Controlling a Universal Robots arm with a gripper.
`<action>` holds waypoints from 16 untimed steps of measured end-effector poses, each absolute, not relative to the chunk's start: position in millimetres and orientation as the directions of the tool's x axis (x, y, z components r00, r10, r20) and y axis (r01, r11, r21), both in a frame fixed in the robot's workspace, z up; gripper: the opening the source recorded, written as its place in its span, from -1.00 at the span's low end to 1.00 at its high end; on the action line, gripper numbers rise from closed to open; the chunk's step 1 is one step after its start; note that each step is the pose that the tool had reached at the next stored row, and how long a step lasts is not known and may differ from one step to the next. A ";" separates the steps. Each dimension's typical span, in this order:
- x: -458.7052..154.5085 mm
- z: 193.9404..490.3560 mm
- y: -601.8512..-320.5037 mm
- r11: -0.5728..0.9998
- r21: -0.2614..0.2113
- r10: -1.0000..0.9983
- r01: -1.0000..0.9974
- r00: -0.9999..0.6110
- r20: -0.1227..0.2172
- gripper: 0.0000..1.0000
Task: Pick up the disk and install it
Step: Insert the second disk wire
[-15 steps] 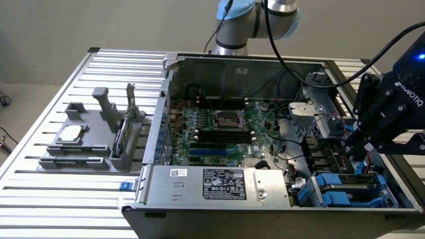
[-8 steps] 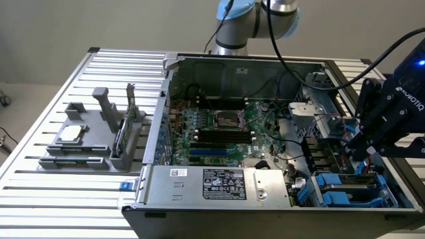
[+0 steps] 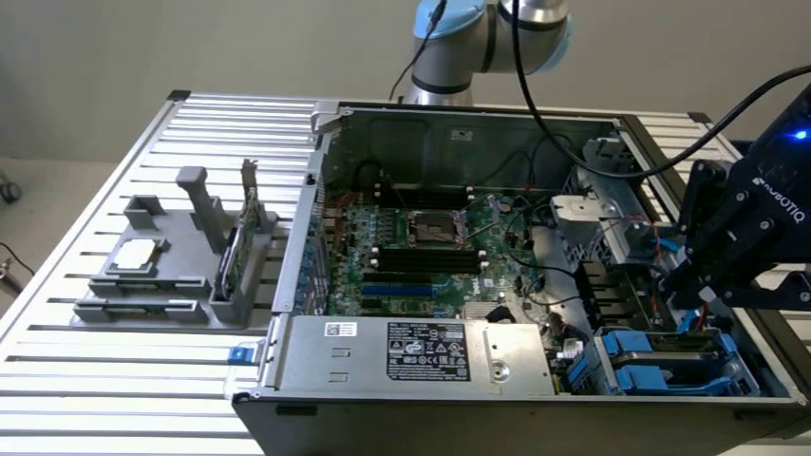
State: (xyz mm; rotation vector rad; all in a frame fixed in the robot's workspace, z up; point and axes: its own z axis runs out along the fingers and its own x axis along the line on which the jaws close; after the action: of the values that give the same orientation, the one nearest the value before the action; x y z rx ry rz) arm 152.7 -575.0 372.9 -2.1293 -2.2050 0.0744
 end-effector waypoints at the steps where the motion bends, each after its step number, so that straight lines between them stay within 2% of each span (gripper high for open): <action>1: 152.9 372.3 -575.0 0.036 -0.087 0.999 0.996 -0.034 0.021 -0.51; 5: 153.3 370.2 -574.8 0.036 -0.087 0.999 0.996 -0.034 0.021 -0.55; 6: 153.4 369.7 -574.8 0.036 -0.087 0.999 0.996 -0.034 0.020 -0.67; 16: 153.1 362.2 -574.7 0.036 -0.087 0.999 0.996 -0.034 0.020 -0.67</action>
State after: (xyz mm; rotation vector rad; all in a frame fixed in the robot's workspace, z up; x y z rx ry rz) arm 153.1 -574.7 362.2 -2.1293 -2.2051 0.0744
